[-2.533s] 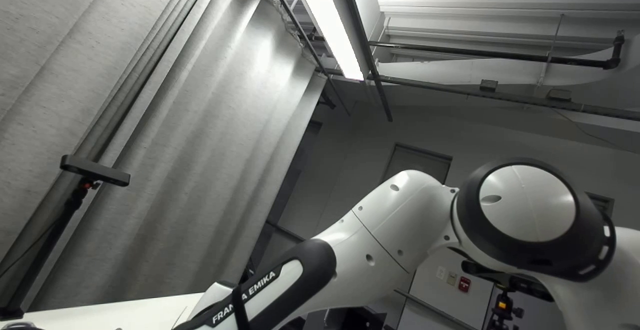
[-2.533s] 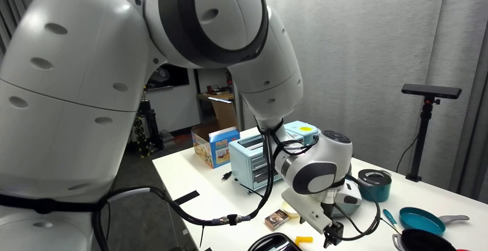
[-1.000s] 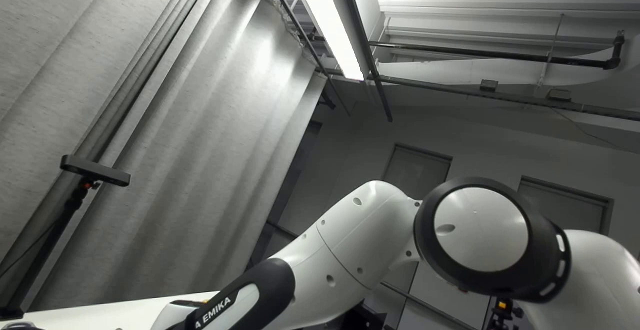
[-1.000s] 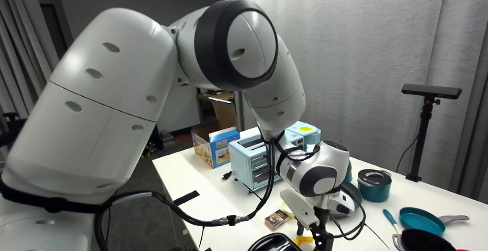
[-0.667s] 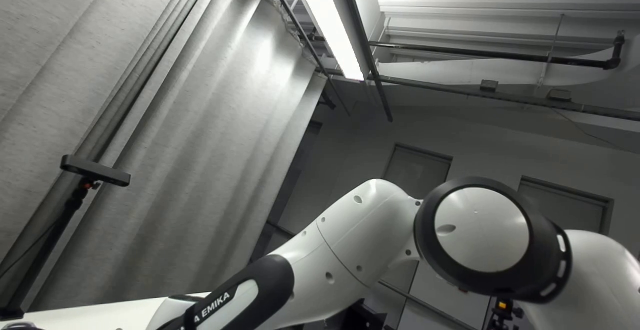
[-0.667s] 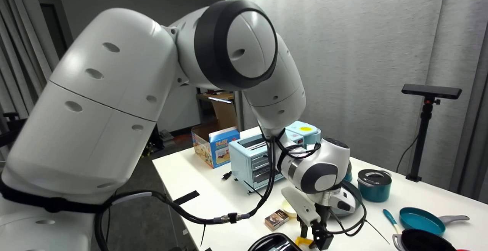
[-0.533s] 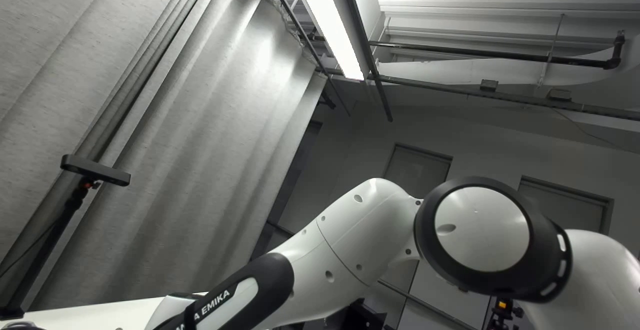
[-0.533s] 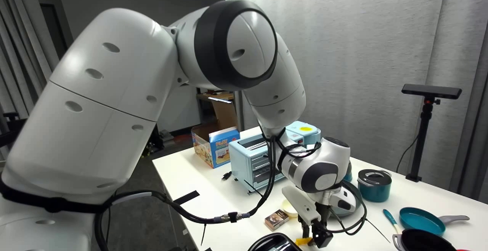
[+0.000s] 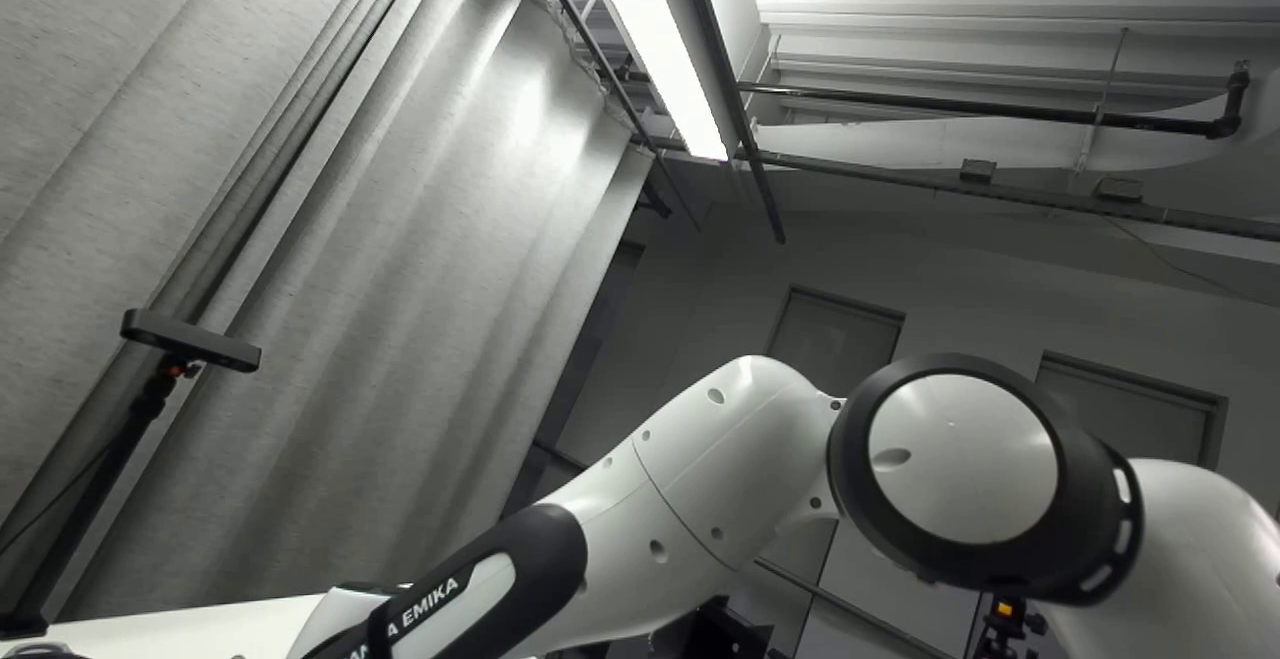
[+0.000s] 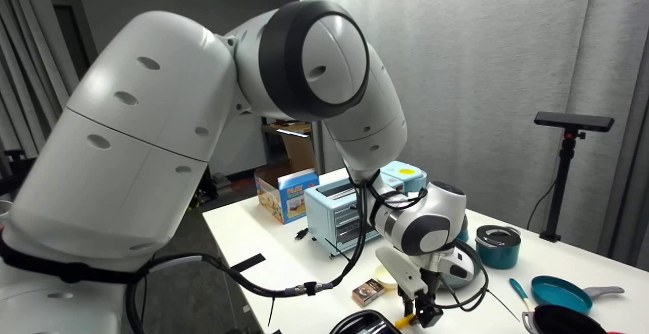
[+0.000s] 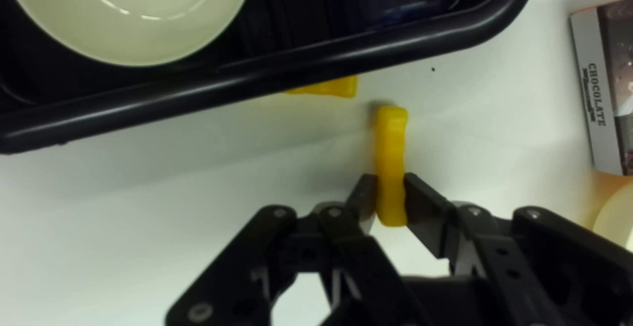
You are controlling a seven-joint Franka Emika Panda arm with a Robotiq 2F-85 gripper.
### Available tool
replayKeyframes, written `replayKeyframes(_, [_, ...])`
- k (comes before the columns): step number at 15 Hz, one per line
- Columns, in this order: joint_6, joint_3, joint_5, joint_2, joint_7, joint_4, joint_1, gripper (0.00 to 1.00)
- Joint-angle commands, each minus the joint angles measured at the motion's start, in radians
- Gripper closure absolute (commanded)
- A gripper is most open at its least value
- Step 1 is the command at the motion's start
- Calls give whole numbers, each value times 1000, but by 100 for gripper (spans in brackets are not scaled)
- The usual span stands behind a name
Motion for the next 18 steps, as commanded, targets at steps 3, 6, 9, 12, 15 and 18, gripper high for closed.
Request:
replayKeyframes(3, [12, -35, -70, -58, 34, -22, 47, 95])
replayKeyframes(6, [35, -51, -111, -113, 38, -57, 66, 95])
replayKeyframes(9, [39, -78, -166, -166, 59, -88, 85, 95])
replayKeyframes(12, [31, -109, -226, -207, 90, -126, 92, 95])
replayKeyframes(15, [28, -125, -260, -237, 104, -173, 78, 95])
replayKeyframes(18, [28, -134, -258, -255, 95, -221, 64, 95])
